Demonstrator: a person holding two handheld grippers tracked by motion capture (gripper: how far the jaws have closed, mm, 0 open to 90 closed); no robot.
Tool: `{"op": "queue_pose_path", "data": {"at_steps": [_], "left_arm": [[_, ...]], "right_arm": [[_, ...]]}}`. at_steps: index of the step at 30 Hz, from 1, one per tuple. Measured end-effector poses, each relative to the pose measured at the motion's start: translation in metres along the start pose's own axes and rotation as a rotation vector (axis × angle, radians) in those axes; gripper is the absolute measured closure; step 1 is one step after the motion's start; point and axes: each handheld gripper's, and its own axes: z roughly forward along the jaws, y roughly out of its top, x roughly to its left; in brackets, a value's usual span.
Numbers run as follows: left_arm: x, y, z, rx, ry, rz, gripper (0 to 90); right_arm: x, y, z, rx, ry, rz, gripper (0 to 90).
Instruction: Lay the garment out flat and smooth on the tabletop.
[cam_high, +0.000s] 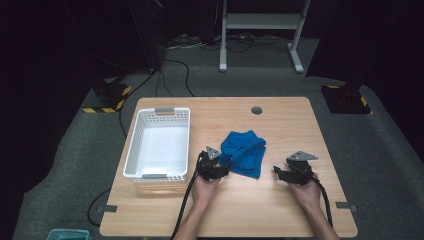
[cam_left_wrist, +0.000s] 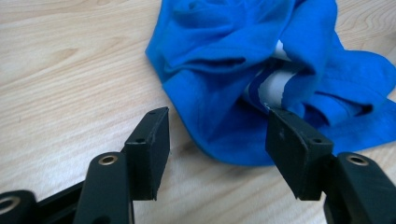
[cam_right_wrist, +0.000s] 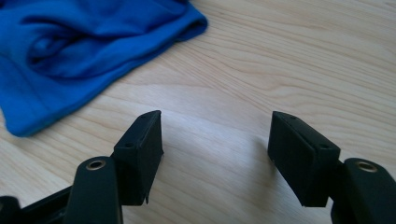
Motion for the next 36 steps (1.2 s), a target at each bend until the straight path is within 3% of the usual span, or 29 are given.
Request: {"op": "queue_pose_path", "data": {"at_steps": [4, 13, 20, 23, 26, 30, 33, 36], "left_arm": [[-0.001, 0.003, 0.003, 0.012, 0.006, 0.009, 45.2], [0.002, 0.002, 0.006, 0.037, 0.005, 0.016, 61.3], [-0.001, 0.001, 0.006, 0.047, 0.005, 0.062, 79.3], [-0.002, 0.001, 0.005, 0.058, -0.006, 0.076, 84.8], [-0.004, 0.001, 0.003, 0.069, -0.012, 0.092, 87.2], [-0.006, -0.003, -0.003, 0.076, -0.021, 0.103, 87.9], [-0.009, -0.009, -0.01, 0.074, -0.052, 0.105, 87.9], [-0.012, -0.01, -0.009, 0.081, -0.051, 0.109, 85.2]], "right_arm": [[0.011, 0.006, 0.003, -0.037, 0.031, -0.014, 38.7], [0.033, 0.017, 0.01, -0.066, 0.091, -0.06, 44.3], [0.046, 0.02, 0.017, -0.055, 0.133, -0.093, 61.2], [0.05, 0.02, 0.021, -0.031, 0.142, -0.117, 75.9], [0.053, 0.019, 0.02, -0.03, 0.129, -0.163, 88.2], [0.05, 0.014, 0.015, -0.033, 0.124, -0.179, 89.7], [0.046, 0.009, 0.01, -0.036, 0.131, -0.17, 89.6], [0.044, 0.007, 0.007, -0.034, 0.142, -0.164, 87.1]]}}
